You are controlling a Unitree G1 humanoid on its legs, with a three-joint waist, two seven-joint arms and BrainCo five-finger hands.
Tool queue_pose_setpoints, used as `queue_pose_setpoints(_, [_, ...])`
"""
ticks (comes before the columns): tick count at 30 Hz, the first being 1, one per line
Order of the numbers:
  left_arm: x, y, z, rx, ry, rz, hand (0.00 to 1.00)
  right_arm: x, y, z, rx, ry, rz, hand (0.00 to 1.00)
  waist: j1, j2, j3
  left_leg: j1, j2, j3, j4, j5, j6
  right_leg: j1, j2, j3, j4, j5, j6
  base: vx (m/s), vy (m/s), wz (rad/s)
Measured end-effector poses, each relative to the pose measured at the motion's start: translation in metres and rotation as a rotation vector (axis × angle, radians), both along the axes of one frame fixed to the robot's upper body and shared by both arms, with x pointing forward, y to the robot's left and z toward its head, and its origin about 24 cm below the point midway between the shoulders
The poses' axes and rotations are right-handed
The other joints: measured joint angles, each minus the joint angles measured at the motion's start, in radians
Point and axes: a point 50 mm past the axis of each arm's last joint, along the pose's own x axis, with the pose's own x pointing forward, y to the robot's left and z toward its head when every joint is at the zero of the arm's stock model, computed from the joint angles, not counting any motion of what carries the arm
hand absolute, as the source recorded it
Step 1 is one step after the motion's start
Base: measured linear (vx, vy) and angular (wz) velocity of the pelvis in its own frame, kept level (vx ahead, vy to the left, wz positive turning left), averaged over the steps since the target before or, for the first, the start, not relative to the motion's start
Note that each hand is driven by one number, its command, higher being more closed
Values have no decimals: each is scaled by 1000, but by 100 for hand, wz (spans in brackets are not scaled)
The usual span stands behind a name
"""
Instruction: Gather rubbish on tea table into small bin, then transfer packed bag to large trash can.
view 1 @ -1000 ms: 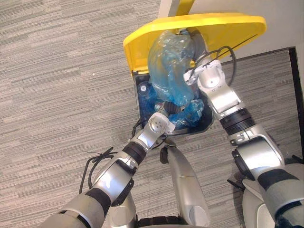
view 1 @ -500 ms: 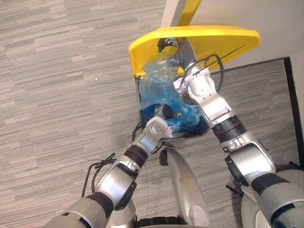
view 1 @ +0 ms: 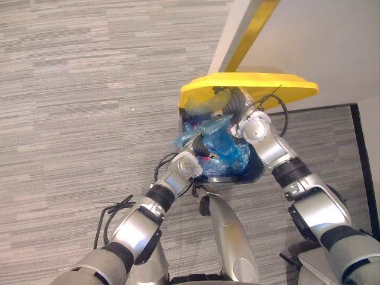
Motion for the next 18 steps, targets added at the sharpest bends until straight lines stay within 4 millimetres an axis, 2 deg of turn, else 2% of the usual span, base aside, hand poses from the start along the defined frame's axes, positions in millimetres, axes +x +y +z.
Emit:
queue_pose_setpoints(3, [-13, 26, -20, -10, 30, 40, 0, -5, -20, -23, -19, 61, -51, 0, 4, 2, -1, 42, -5, -7, -13, 6, 5, 46, -5, -7, -10, -2, 3, 12, 22, 9])
queue_pose_setpoints(7, [-43, 62, -58, -127, 152, 140, 0, -22, -52, -70, -41, 189, -137, 0, 11, 11, -28, 88, -22, -10, -13, 7, 12, 92, -28, -12, 6, -5, 8, 29, 63, 8])
queue_pose_setpoints(11, [-93, 105, -112, -215, 345, 336, 0, -47, -72, -118, -48, 332, -197, 0, 25, 38, -51, 155, -39, -11, 10, -11, 44, 174, -44, -10, 9, -14, 21, 14, 74, 6])
queue_pose_setpoints(13, [-118, 126, -135, -204, 443, 433, 0, -58, -73, -136, -12, 386, -211, 0, 27, 47, -60, 178, -50, -8, 37, -23, 63, 204, -55, -6, 13, -16, 25, -39, 85, -2])
queue_pose_setpoints(14, [-134, 139, -148, -187, 503, 489, 0, -65, -70, -147, 15, 417, -211, 0, 34, 44, -65, 193, -69, 1, 45, -27, 71, 206, -67, 12, 30, -18, 28, -66, 87, -17])
queue_pose_setpoints(16, [-158, 153, -164, -175, 586, 567, 0, -78, -62, -167, 52, 479, -205, 0, 53, 41, -67, 218, -100, 29, 45, -27, 73, 207, -86, 47, 37, -16, 43, -114, 94, -34])
queue_pose_setpoints(18, [-176, 161, -175, -169, 645, 619, 0, -90, -54, -184, 75, 537, -192, 0, 57, 41, -68, 231, -112, 48, 59, -29, 79, 224, -91, 59, 17, 8, 61, -133, 92, -33])
